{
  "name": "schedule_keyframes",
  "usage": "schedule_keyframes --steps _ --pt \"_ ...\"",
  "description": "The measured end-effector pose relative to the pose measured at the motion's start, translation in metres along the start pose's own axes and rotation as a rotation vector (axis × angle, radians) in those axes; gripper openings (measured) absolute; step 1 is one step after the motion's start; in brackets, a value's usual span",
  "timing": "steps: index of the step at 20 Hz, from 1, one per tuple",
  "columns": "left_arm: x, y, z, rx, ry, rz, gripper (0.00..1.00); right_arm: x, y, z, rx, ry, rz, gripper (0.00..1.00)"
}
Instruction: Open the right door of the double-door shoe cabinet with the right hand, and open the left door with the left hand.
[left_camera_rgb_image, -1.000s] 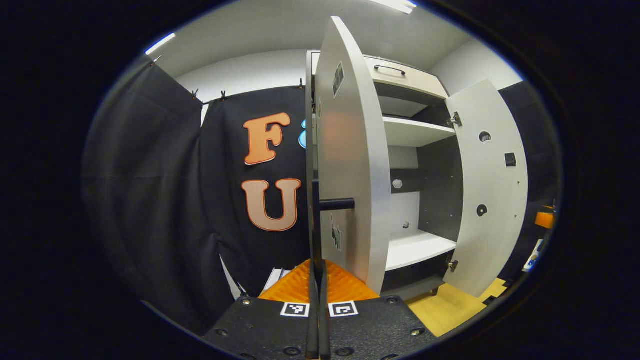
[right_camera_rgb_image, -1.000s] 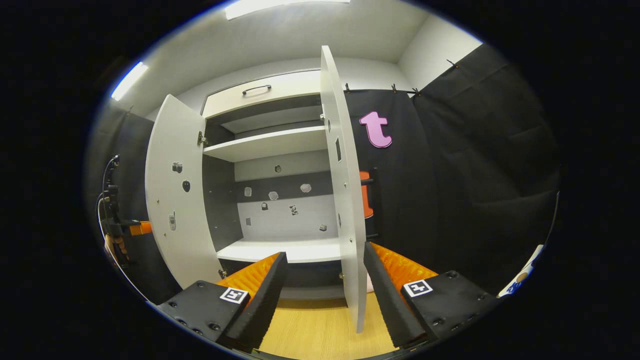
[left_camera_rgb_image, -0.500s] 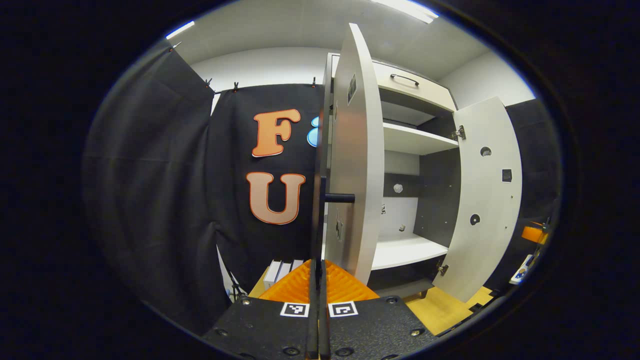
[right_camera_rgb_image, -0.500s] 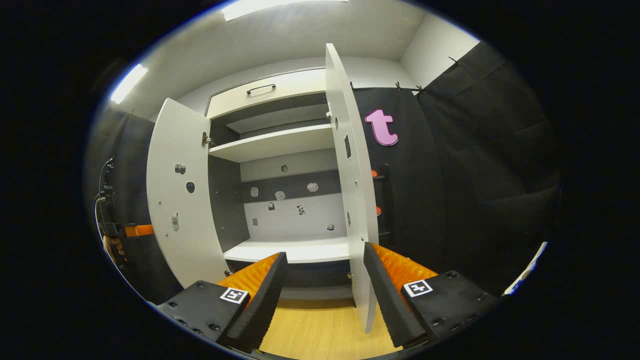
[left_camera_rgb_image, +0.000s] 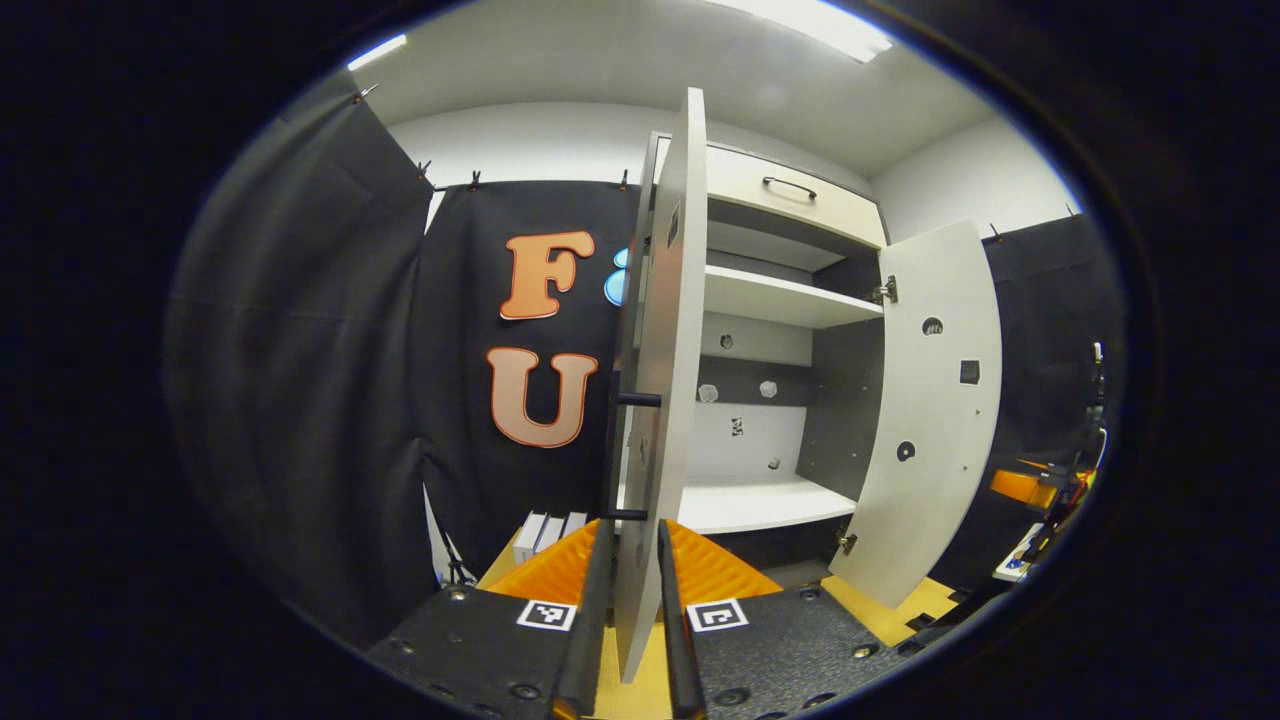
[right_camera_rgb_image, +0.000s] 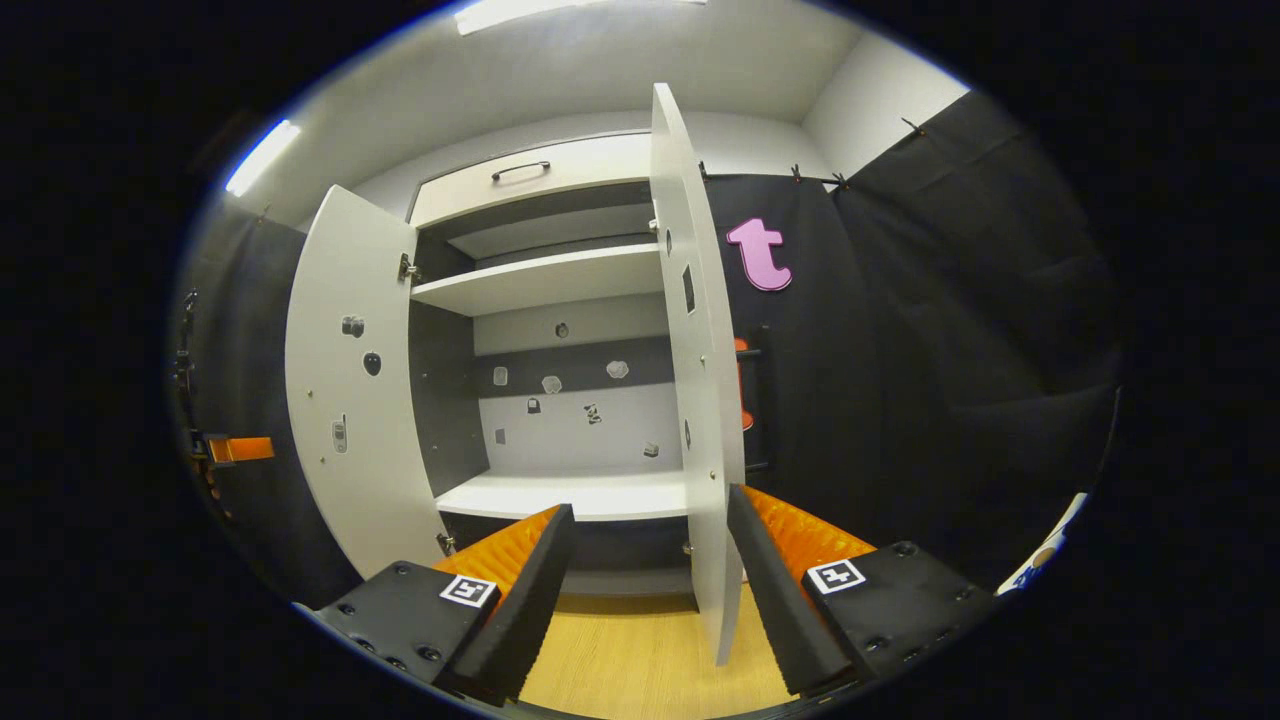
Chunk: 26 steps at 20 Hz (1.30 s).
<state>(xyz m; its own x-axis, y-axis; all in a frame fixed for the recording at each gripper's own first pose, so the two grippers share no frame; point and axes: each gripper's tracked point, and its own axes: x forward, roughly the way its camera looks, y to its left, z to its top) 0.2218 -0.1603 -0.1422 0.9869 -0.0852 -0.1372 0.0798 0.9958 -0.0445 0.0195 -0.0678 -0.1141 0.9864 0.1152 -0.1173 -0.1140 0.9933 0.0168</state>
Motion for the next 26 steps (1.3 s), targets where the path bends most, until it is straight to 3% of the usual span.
schedule_keyframes --steps 1,3,5,7,10,13,14,23,26 --pt "0.000 0.000 0.001 0.004 -0.002 -0.005 0.33 -0.002 -0.002 0.002 -0.011 -0.004 -0.009 0.97" --pt "-0.002 -0.001 0.003 0.007 -0.007 -0.001 0.58 -0.004 -0.006 0.005 -0.022 -0.013 -0.024 0.97" --pt "-0.001 -0.007 0.006 0.003 -0.021 -0.017 0.67 -0.006 -0.009 0.006 -0.023 -0.021 -0.031 0.97" --pt "0.000 -0.012 0.008 -0.004 -0.037 -0.034 0.69 -0.010 -0.011 0.009 -0.024 -0.024 -0.040 0.97" --pt "0.000 -0.017 0.009 -0.011 -0.040 -0.041 0.94 -0.013 -0.013 0.012 -0.032 -0.028 -0.049 0.97" --pt "0.000 -0.018 0.007 -0.012 -0.035 -0.037 0.89 -0.015 -0.017 0.015 -0.032 -0.042 -0.059 0.97" --pt "0.000 -0.018 0.007 -0.010 -0.032 -0.035 0.94 -0.015 -0.019 0.014 -0.029 -0.041 -0.060 0.97" --pt "0.006 -0.020 0.007 0.010 -0.042 -0.041 0.92 -0.008 -0.028 0.015 -0.012 -0.049 -0.067 0.97" --pt "0.009 -0.025 0.006 0.009 -0.039 -0.059 0.96 -0.005 -0.026 0.011 -0.013 -0.037 -0.056 0.97"
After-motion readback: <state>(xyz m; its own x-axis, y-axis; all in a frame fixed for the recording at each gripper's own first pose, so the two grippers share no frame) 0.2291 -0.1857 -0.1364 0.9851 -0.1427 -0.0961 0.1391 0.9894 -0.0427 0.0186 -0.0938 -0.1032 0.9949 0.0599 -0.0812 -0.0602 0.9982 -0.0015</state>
